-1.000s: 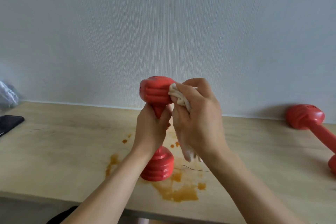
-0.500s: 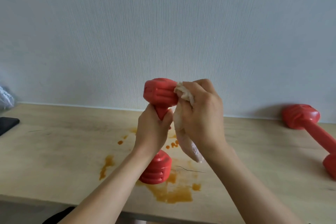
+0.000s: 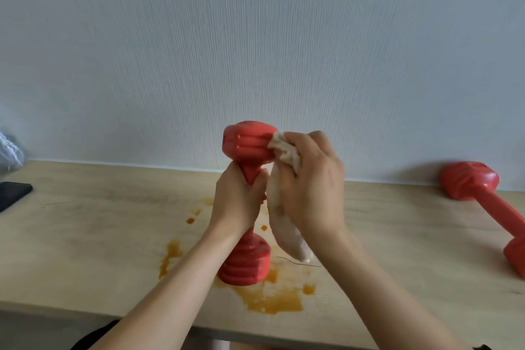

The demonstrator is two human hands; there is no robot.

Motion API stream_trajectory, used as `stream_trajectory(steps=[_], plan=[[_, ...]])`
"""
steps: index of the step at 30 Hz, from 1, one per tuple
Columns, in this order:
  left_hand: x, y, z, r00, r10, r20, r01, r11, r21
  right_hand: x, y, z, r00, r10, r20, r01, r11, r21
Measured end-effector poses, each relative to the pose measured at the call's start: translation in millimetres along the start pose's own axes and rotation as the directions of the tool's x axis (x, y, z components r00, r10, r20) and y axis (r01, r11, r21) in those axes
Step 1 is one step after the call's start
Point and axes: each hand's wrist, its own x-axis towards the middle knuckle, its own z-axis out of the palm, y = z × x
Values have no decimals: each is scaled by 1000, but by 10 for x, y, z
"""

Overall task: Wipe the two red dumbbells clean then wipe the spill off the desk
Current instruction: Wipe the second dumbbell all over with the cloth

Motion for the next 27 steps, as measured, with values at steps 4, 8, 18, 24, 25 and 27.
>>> stream_trajectory(steps=[4,8,18,24,25,27], plan=[[2,-17,8,1000,-28,15,28,999,-39,37,135,-13,998,60,0,-60,998,7],[9,-5,19,1000,13,-27,-13,1000,9,-40,-90,39,995,-100,-22,99,995,-27],[-75,38,34,992,113,56,-110,993,-53,-12,266,-29,964,253,83,-262,959,111],[-35,19,18,989,76,123,-58,989,-139,58,230,-64,948,317,-11,-309,932,188],[-29,24,22,992,56,114,-38,987,-154,54,179,-67,951,305,-44,-288,931,224],[-12,49,31,996,38,78,-23,983,-184,3,45,-29,983,175,-64,-153,955,254]])
